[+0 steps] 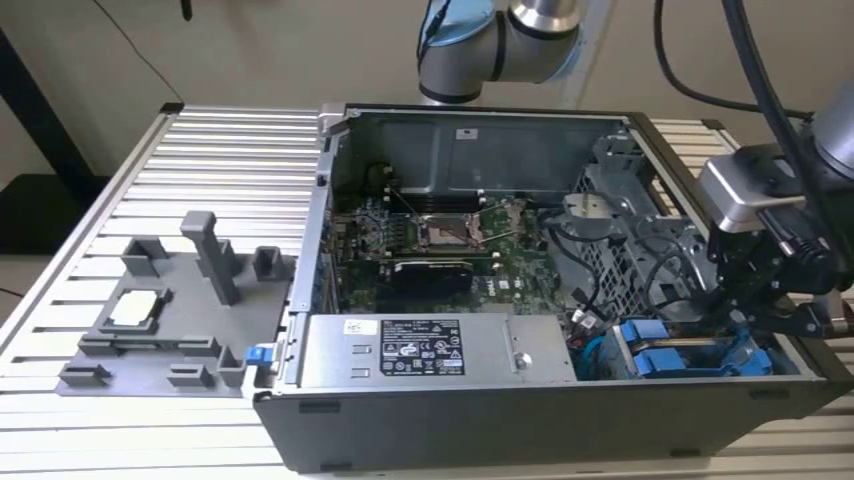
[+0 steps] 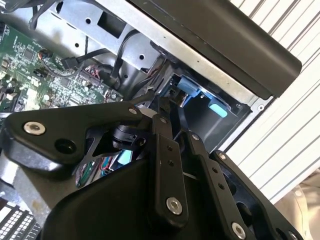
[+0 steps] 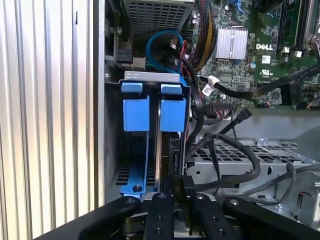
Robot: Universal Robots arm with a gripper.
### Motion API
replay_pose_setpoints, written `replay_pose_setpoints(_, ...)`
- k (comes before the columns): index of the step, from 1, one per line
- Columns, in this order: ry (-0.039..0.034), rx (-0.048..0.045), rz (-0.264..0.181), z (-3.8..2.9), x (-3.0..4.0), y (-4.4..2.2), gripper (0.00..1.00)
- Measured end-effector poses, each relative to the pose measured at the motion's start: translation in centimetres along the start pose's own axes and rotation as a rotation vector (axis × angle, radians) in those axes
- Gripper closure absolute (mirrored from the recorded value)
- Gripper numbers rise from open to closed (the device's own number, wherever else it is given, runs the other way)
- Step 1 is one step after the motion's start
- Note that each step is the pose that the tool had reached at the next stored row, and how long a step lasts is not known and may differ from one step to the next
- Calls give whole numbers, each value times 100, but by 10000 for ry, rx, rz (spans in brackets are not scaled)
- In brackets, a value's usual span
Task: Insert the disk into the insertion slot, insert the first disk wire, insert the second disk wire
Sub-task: 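Insert the first disk wire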
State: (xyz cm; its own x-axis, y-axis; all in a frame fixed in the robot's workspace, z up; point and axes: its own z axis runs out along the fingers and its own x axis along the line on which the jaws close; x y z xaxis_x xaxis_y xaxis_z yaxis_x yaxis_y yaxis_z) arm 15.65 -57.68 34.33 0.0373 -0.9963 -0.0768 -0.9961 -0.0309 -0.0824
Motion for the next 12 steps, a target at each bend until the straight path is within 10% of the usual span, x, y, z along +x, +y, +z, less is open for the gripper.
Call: replay_pose_setpoints(12,2,3,0,34,-3,3,81)
